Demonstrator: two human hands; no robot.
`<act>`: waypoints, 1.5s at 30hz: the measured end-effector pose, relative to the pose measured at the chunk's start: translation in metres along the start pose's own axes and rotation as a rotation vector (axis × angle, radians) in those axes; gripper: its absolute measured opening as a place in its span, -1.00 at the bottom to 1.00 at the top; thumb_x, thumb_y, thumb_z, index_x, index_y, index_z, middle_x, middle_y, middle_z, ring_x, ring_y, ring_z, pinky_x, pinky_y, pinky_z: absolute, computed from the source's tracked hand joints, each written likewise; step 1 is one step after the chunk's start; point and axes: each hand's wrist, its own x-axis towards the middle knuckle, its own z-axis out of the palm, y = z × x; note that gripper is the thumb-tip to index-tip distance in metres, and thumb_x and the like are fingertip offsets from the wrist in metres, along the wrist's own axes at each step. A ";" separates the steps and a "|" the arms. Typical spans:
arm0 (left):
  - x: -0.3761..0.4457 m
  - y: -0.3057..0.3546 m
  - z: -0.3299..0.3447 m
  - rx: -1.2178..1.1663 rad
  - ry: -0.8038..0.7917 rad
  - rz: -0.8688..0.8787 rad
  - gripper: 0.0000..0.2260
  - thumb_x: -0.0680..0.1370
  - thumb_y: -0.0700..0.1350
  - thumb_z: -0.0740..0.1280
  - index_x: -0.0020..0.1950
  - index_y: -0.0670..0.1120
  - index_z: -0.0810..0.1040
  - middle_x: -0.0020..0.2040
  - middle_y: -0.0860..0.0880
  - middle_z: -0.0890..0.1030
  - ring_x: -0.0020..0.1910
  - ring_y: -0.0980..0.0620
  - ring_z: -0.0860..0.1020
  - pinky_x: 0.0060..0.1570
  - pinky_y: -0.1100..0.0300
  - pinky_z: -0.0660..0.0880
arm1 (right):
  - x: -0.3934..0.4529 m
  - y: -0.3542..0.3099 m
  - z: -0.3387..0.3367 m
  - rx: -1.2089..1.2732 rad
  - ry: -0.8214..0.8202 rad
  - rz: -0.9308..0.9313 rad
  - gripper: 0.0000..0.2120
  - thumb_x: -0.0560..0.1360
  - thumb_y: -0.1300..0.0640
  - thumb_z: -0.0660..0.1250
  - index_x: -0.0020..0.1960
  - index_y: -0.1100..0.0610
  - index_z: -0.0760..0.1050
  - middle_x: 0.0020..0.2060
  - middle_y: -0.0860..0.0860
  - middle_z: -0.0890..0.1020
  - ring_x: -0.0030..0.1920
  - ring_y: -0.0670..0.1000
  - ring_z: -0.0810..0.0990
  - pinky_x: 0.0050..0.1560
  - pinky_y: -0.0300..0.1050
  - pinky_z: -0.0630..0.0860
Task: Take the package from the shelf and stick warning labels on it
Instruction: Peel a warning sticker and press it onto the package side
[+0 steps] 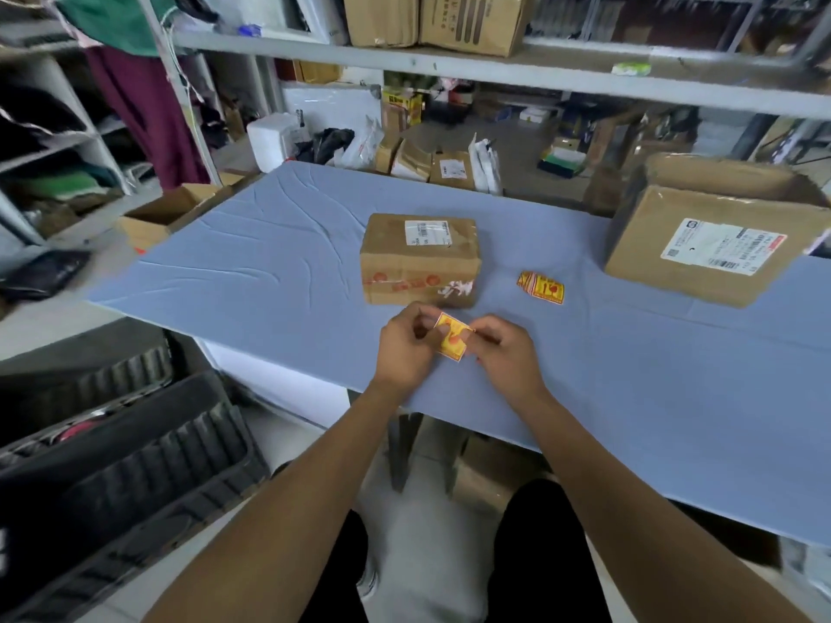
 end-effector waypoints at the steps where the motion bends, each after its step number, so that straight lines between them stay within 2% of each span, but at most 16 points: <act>1: -0.001 -0.002 -0.001 -0.021 0.003 0.014 -0.88 0.51 -0.16 0.40 -0.13 0.07 0.57 -0.27 0.04 0.64 -0.21 0.02 0.62 -0.07 0.01 0.59 | -0.001 0.001 0.001 -0.010 -0.006 -0.010 -0.94 0.51 0.20 0.38 -0.14 0.14 0.59 -0.30 -0.04 0.62 -0.27 -0.05 0.56 -0.13 -0.02 0.52; 4: -0.001 -0.004 -0.004 -0.056 -0.018 0.043 -0.84 0.54 -0.21 0.40 -0.16 0.05 0.60 -0.30 0.10 0.63 -0.27 0.14 0.58 -0.13 0.16 0.56 | -0.002 0.001 0.005 0.008 -0.040 -0.030 -0.94 0.51 0.17 0.37 -0.11 0.11 0.61 -0.30 -0.09 0.63 -0.26 -0.09 0.56 -0.12 -0.09 0.49; 7: -0.001 -0.004 -0.002 -0.011 -0.073 0.058 -0.86 0.56 -0.24 0.37 -0.12 -0.02 0.64 -0.25 0.02 0.64 -0.26 0.15 0.56 -0.15 0.30 0.51 | -0.002 0.000 0.006 0.026 -0.052 -0.058 -0.88 0.51 0.11 0.38 -0.20 -0.01 0.58 -0.38 -0.15 0.60 -0.30 -0.18 0.53 -0.14 -0.21 0.45; 11: -0.003 -0.003 -0.002 0.018 -0.103 0.078 -0.90 0.57 -0.25 0.36 -0.01 -0.13 0.68 -0.12 -0.04 0.67 -0.16 0.10 0.59 -0.11 0.36 0.49 | -0.001 0.006 0.006 0.054 -0.046 -0.058 -0.94 0.49 0.16 0.41 -0.15 0.05 0.57 -0.28 -0.07 0.64 -0.23 -0.07 0.59 -0.07 -0.10 0.52; 13: -0.003 -0.003 -0.001 0.109 -0.060 0.100 -0.88 0.54 -0.22 0.40 0.07 -0.14 0.65 -0.04 -0.02 0.63 -0.07 0.07 0.57 -0.05 0.32 0.44 | -0.001 0.007 0.006 0.085 -0.043 -0.043 -0.94 0.49 0.20 0.42 -0.13 0.06 0.56 -0.27 -0.02 0.66 -0.27 -0.05 0.62 -0.15 -0.16 0.53; 15: -0.004 -0.006 0.002 0.250 0.037 0.133 -0.80 0.49 -0.18 0.46 0.10 -0.09 0.60 0.06 -0.02 0.53 0.08 0.03 0.47 0.05 0.29 0.36 | -0.002 0.006 0.006 0.088 -0.040 -0.020 -0.95 0.50 0.23 0.40 -0.09 0.11 0.55 -0.25 0.03 0.68 -0.34 -0.10 0.66 -0.26 -0.31 0.50; 18: -0.008 -0.008 0.006 0.400 0.134 0.214 -0.83 0.45 -0.16 0.48 0.00 -0.06 0.59 0.04 -0.04 0.43 0.10 0.01 0.35 0.03 0.36 0.24 | -0.004 0.003 0.006 0.069 -0.053 -0.002 -0.92 0.52 0.25 0.35 -0.12 0.11 0.53 -0.27 0.04 0.69 -0.38 -0.18 0.67 -0.39 -0.42 0.46; 21: -0.011 -0.006 0.008 0.439 0.047 0.297 -0.94 0.45 -0.23 0.45 -0.10 -0.11 0.63 -0.09 -0.04 0.49 -0.03 -0.06 0.49 -0.04 0.24 0.40 | -0.005 0.001 0.005 0.094 -0.059 0.016 -0.82 0.52 0.27 0.32 -0.18 0.01 0.51 -0.28 -0.03 0.69 -0.34 -0.15 0.70 -0.39 -0.32 0.48; 23: -0.013 -0.003 0.007 0.467 -0.015 0.321 -0.96 0.47 -0.24 0.42 -0.10 -0.14 0.63 -0.11 -0.10 0.57 -0.11 -0.07 0.55 -0.05 0.13 0.48 | -0.005 0.001 0.004 0.111 -0.060 0.028 -0.86 0.52 0.27 0.31 -0.14 0.06 0.54 -0.27 -0.02 0.70 -0.30 -0.11 0.72 -0.37 -0.29 0.50; 27: -0.015 0.001 0.006 0.415 0.004 0.331 -0.96 0.47 -0.24 0.44 -0.10 -0.17 0.64 -0.10 -0.12 0.65 -0.14 -0.04 0.57 -0.10 0.33 0.41 | -0.005 0.001 0.000 0.141 -0.056 0.021 -0.88 0.54 0.27 0.29 -0.06 0.15 0.60 -0.23 0.02 0.71 -0.26 -0.12 0.73 -0.33 -0.31 0.56; 33: -0.015 -0.001 0.005 0.357 -0.010 0.329 -0.96 0.48 -0.19 0.45 -0.10 -0.14 0.63 -0.15 -0.04 0.67 -0.16 0.00 0.60 -0.08 0.20 0.53 | -0.004 0.002 -0.002 0.169 -0.047 0.016 -0.90 0.53 0.27 0.32 -0.06 0.19 0.61 -0.24 0.04 0.71 -0.26 -0.14 0.73 -0.27 -0.31 0.60; 38: -0.014 -0.001 0.006 0.368 -0.004 0.346 -0.97 0.48 -0.23 0.44 -0.10 -0.13 0.65 -0.15 -0.05 0.67 -0.16 -0.02 0.61 -0.06 0.20 0.53 | -0.004 0.004 -0.002 0.170 -0.048 0.018 -0.88 0.53 0.29 0.31 -0.01 0.25 0.63 -0.17 0.12 0.71 -0.24 -0.13 0.73 -0.25 -0.30 0.61; 45: -0.014 -0.003 0.006 0.380 -0.012 0.349 -0.96 0.49 -0.22 0.43 -0.08 -0.13 0.66 -0.13 -0.06 0.68 -0.14 0.00 0.61 -0.04 0.18 0.53 | -0.004 0.005 -0.001 0.154 -0.040 0.009 -0.87 0.54 0.30 0.30 -0.02 0.25 0.63 -0.18 0.11 0.70 -0.28 -0.18 0.72 -0.27 -0.33 0.60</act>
